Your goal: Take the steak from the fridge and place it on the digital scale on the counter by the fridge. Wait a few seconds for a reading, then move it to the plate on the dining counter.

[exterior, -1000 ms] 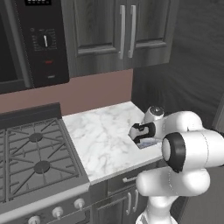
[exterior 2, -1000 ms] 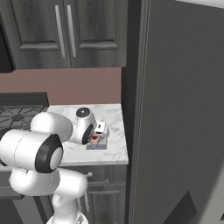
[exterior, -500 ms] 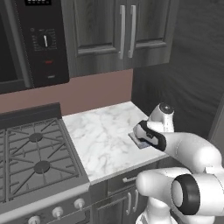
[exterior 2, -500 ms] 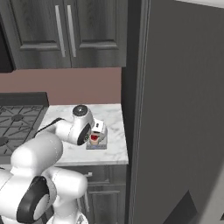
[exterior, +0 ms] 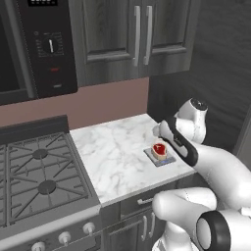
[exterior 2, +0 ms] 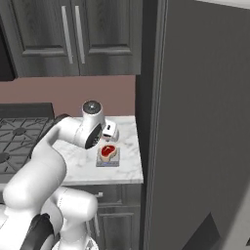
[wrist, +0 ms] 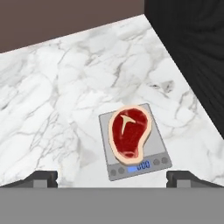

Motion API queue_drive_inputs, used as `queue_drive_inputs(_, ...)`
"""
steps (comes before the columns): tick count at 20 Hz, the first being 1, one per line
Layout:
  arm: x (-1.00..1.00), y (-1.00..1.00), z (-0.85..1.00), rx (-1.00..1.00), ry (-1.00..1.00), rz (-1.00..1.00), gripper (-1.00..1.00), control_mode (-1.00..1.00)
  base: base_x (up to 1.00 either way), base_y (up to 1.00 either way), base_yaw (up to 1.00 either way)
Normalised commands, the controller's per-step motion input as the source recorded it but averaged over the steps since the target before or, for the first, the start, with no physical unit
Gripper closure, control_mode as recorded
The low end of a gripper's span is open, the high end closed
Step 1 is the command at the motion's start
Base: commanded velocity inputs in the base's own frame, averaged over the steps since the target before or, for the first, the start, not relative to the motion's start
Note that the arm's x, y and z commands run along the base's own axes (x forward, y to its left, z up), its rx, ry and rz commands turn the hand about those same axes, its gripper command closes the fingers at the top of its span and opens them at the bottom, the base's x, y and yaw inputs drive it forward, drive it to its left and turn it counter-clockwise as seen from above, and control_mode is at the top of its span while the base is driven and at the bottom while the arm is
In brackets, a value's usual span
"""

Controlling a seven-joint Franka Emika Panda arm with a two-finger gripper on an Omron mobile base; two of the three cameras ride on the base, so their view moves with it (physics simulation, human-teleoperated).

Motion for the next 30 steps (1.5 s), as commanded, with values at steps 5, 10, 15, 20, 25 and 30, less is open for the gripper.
queue_drive_inputs(5, -0.18, 0.08, -0.03, 0.00, 0.14, -0.02, -1.00, -1.00, 0.00, 0.00, 0.00)
queue_drive_inputs(10, -0.17, 0.11, -0.11, 0.00, 0.11, -0.02, -1.00, -1.00, 0.00, 0.00, 0.00)
queue_drive_inputs(15, -0.09, 0.03, -0.01, 0.00, 0.03, 0.00, -1.00, -1.00, 0.00, 0.00, 0.00)
queue_drive_inputs(20, -0.06, 0.00, 0.00, -0.04, 0.00, 0.00, -1.00, -1.00, 0.00, 0.00, 0.00)
queue_drive_inputs(25, -0.18, 0.00, -0.04, -0.08, -0.04, 0.00, -1.00, -1.00, 0.00, 0.00, 0.00)
queue_drive_inputs(30, -0.15, 0.00, -0.02, -0.06, -0.05, 0.00, -1.00, -1.00, 0.00, 0.00, 0.00)
